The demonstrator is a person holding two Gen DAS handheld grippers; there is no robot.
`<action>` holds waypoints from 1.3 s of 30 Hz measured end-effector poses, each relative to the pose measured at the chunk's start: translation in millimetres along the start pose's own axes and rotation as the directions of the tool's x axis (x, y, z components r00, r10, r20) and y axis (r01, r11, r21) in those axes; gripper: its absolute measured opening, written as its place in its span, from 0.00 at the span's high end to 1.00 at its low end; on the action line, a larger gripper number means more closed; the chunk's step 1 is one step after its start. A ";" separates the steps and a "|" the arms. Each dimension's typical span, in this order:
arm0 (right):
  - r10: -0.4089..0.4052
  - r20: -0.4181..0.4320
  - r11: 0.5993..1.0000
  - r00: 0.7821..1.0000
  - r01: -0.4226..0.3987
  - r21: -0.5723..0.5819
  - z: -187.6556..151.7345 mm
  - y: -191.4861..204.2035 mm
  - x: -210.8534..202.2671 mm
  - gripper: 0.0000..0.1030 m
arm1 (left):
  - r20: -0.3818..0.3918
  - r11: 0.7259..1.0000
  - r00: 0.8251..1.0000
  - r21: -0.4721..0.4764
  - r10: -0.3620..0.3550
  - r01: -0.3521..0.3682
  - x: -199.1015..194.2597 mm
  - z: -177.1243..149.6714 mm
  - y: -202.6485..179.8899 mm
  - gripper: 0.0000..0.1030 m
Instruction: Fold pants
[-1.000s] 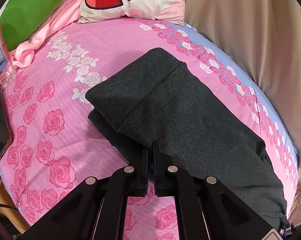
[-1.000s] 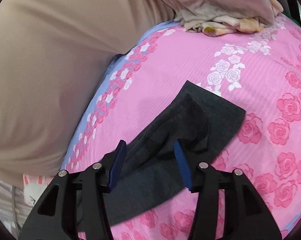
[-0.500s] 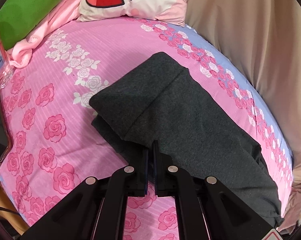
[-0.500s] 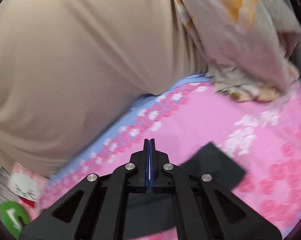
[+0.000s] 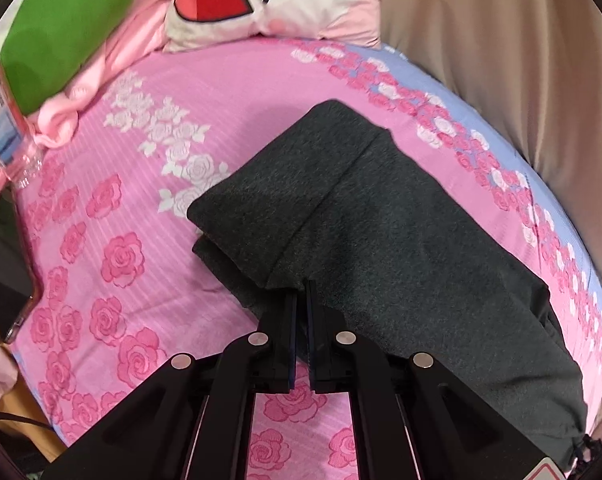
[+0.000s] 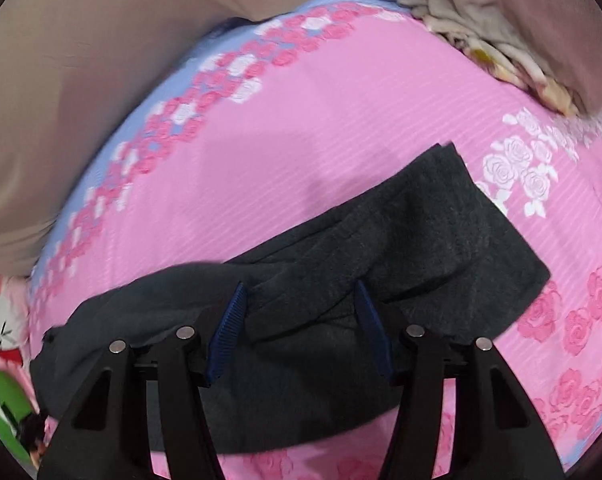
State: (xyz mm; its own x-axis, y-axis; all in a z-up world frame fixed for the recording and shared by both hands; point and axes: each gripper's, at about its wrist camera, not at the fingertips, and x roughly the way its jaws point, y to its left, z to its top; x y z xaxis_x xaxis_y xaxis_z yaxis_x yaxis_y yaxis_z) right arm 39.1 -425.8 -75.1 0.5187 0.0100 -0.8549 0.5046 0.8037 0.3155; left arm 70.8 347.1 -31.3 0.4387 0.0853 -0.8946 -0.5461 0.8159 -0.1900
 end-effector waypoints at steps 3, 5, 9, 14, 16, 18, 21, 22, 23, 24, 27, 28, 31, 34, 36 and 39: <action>0.101 0.080 0.995 0.992 -0.099 -0.027 3.2 -0.1 -13.8 0.93 | -0.013 1.000 1.000 -0.005 -0.003 0.003 3.4 0.6 3.3 0.97; 0.198 0.205 0.979 0.958 -0.184 -0.084 -4.4 -4.5 -56.1 0.93 | -0.019 1.000 1.000 -0.007 -0.005 0.004 4.4 1.6 4.9 0.97; 0.234 0.246 0.970 0.941 -0.207 -0.130 -35.5 -43.2 -85.9 0.92 | -0.029 1.000 1.000 0.015 0.005 -0.004 7.3 0.9 3.4 0.96; 0.140 0.127 0.989 0.982 -0.144 0.022 -62.6 -105.5 -52.7 0.82 | -0.035 0.999 0.999 0.035 0.023 -0.022 9.0 0.4 -0.3 0.96; 0.199 0.176 0.975 0.964 -0.213 0.068 -62.6 -117.1 -61.6 0.57 | -0.038 0.999 0.999 0.042 0.036 -0.035 9.1 0.5 -2.2 0.95; 0.196 0.213 0.975 0.957 -0.214 0.066 -55.0 -114.6 -66.2 0.37 | -0.039 0.998 0.998 0.045 0.047 -0.045 9.9 0.2 -3.9 0.95; 0.102 0.239 0.994 0.966 -0.106 0.001 -35.8 -102.9 -63.9 0.37 | -0.042 0.997 0.997 0.051 0.063 -0.060 12.6 -0.2 -6.3 0.95; 0.041 0.234 0.999 0.971 -0.038 -0.017 -26.4 -99.5 -54.4 0.37 | -0.043 0.997 0.997 0.052 0.066 -0.064 13.2 -0.5 -6.6 0.94; 0.017 0.230 1.000 0.973 -0.011 -0.026 -22.9 -101.0 -50.5 0.38 | -0.042 0.996 0.997 0.054 0.070 -0.068 13.8 -0.9 -7.2 0.94; 0.005 0.226 0.999 0.974 0.005 -0.043 -17.4 -100.3 -43.8 0.38 | -0.041 0.996 0.996 0.058 0.073 -0.071 14.1 -1.3 -7.7 0.93; 0.025 0.233 0.980 0.972 0.022 -0.196 -0.4 -76.5 -29.9 0.39 | -0.040 0.994 0.996 0.073 0.082 -0.079 15.5 -2.4 -8.0 0.90; 0.015 0.227 0.969 0.974 0.041 -0.242 1.3 -68.5 -25.4 0.38 | -0.041 0.994 0.996 0.075 0.082 -0.079 15.9 -2.3 -7.7 0.90; -0.003 0.139 0.957 0.990 0.043 -0.286 10.1 -58.1 -3.4 0.94 | -0.041 0.994 0.996 0.073 0.085 -0.082 16.0 -1.6 -8.1 0.90; 0.057 0.219 0.954 0.974 0.011 -0.300 12.3 -43.6 -30.4 0.94 | -0.031 0.995 0.997 0.067 0.071 -0.069 14.4 -1.5 -6.7 0.92; 0.132 0.342 0.957 0.930 -0.029 -0.290 18.9 -40.8 -69.8 0.94 | -0.031 0.996 0.997 0.062 0.064 -0.062 14.2 -1.3 -5.5 0.92; 0.104 0.360 0.962 0.927 -0.003 -0.272 35.4 -48.3 -64.3 0.94 | -0.023 0.995 0.997 0.072 0.073 -0.071 14.9 -2.7 -7.6 0.92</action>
State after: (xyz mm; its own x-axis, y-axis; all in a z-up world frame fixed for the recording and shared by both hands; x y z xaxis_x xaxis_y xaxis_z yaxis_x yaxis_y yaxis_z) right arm 5.9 -486.4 -20.8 0.7820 -0.1210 -0.6115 0.2962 0.9353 0.1938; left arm 79.6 340.6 -44.2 0.3813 0.1317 -0.9150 -0.5233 0.8467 -0.0962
